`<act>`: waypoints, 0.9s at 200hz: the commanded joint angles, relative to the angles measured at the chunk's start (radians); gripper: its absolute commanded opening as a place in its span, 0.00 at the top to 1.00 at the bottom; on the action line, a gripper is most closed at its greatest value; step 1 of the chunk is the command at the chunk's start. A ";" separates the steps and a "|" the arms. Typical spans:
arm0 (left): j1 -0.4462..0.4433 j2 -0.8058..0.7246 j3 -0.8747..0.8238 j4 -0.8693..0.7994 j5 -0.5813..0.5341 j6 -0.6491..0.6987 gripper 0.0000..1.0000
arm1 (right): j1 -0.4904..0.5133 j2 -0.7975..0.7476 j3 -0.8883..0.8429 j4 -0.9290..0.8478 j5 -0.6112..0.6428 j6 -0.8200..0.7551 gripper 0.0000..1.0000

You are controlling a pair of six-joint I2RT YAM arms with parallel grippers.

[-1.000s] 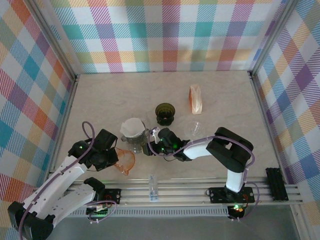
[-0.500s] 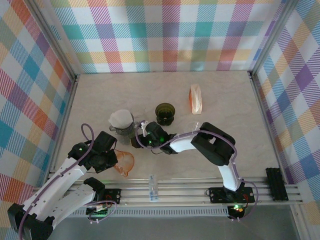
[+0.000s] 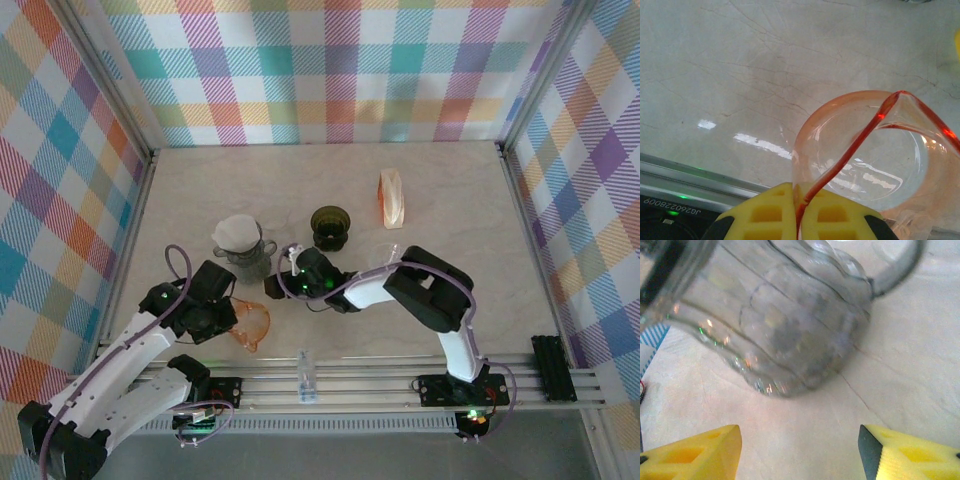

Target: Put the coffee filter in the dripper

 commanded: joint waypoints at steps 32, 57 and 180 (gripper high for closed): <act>-0.052 0.051 0.039 0.085 -0.032 0.002 1.00 | 0.022 -0.192 -0.219 0.015 0.107 0.080 0.33; -0.121 0.097 0.071 0.111 -0.081 -0.009 1.00 | 0.025 -0.295 -0.308 -0.005 0.170 0.118 0.31; -0.489 0.547 0.395 0.201 -0.328 0.119 1.00 | 0.033 -1.172 -0.598 -0.779 0.523 0.188 0.25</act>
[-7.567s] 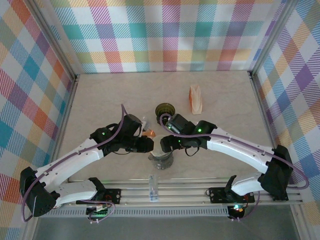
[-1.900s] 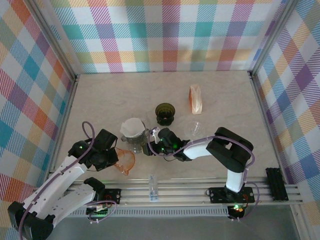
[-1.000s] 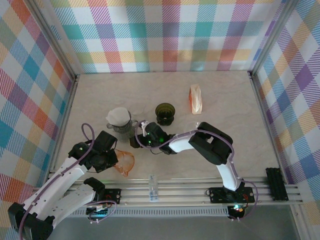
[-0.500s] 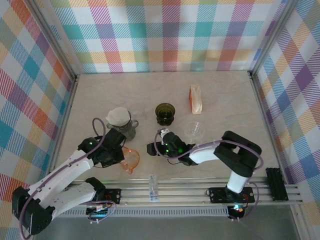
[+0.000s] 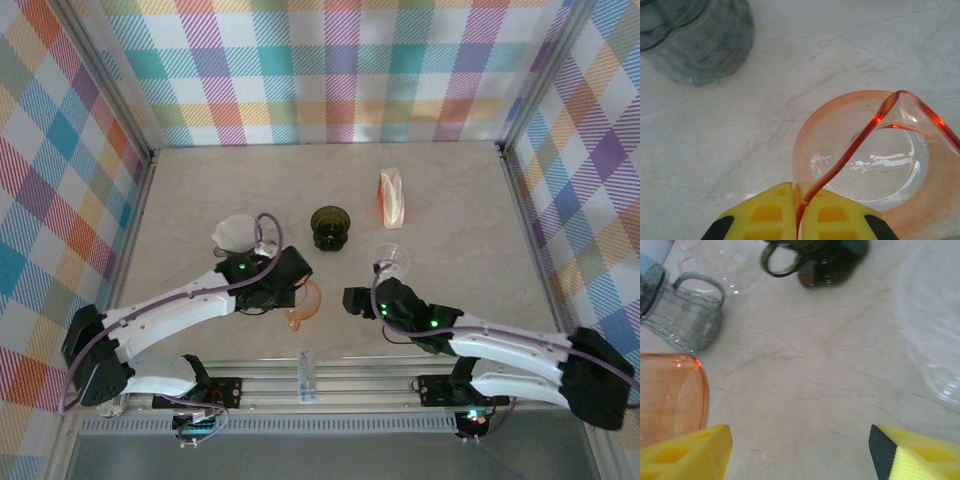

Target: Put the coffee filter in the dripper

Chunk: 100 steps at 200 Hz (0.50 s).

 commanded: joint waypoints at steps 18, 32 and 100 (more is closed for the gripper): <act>-0.051 0.116 0.085 0.008 -0.050 0.062 1.00 | 0.007 -0.247 -0.074 -0.260 0.079 0.033 0.24; -0.053 0.160 0.098 0.018 -0.020 0.070 1.00 | 0.007 -0.308 -0.087 -0.301 0.085 0.034 0.24; -0.055 0.298 0.156 -0.031 0.054 0.105 1.00 | 0.007 -0.322 -0.061 -0.365 0.094 0.004 0.23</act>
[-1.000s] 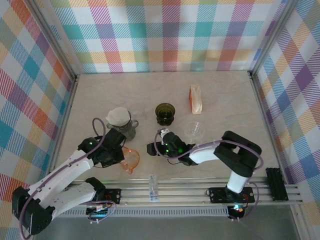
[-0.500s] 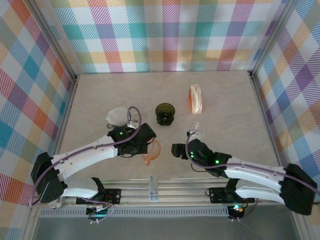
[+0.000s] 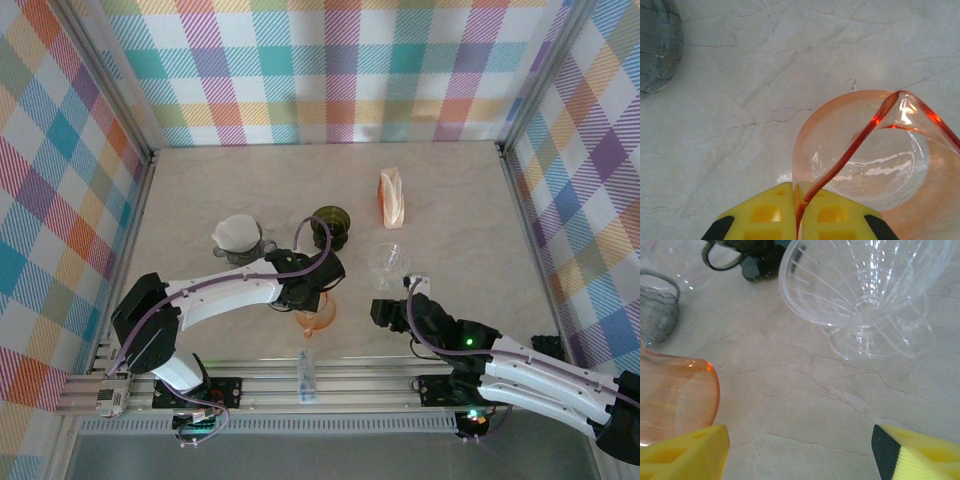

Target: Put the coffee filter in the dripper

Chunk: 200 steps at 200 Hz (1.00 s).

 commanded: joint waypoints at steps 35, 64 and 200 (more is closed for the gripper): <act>-0.015 0.004 0.038 -0.008 0.014 0.009 0.84 | 0.007 0.049 0.037 -0.037 0.018 -0.022 0.22; -0.015 -0.003 0.027 0.008 0.013 0.007 0.75 | 0.008 0.070 0.057 -0.046 0.013 -0.026 0.21; -0.015 -0.559 -0.251 0.267 0.002 -0.012 0.00 | -0.143 0.315 0.387 -0.247 0.014 -0.046 0.24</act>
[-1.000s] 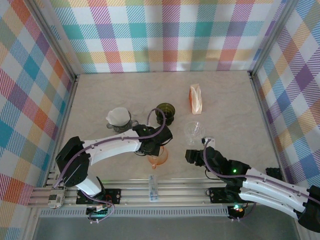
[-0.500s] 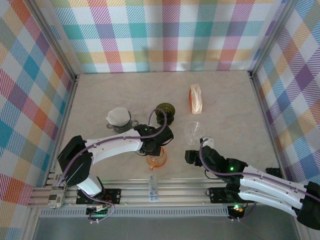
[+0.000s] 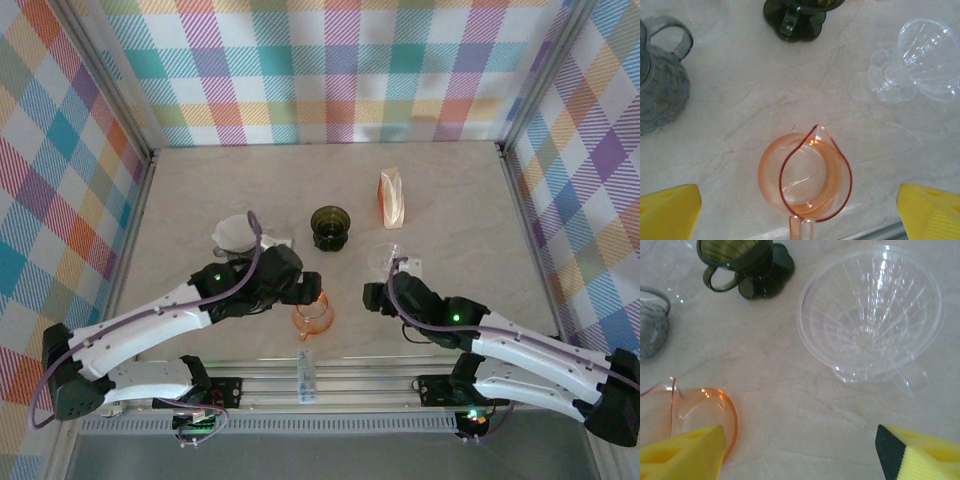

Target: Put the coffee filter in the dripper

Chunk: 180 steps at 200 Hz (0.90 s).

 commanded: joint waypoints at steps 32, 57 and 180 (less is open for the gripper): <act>-0.009 -0.170 -0.152 0.102 -0.025 -0.023 0.00 | -0.319 0.120 0.137 -0.071 -0.139 -0.112 0.32; -0.009 -0.231 -0.194 0.102 -0.039 -0.027 0.01 | -0.457 0.203 0.166 -0.071 -0.233 -0.133 0.35; -0.008 -0.365 -0.299 0.070 -0.077 -0.073 0.00 | -0.618 0.494 0.203 0.102 -0.426 -0.231 0.68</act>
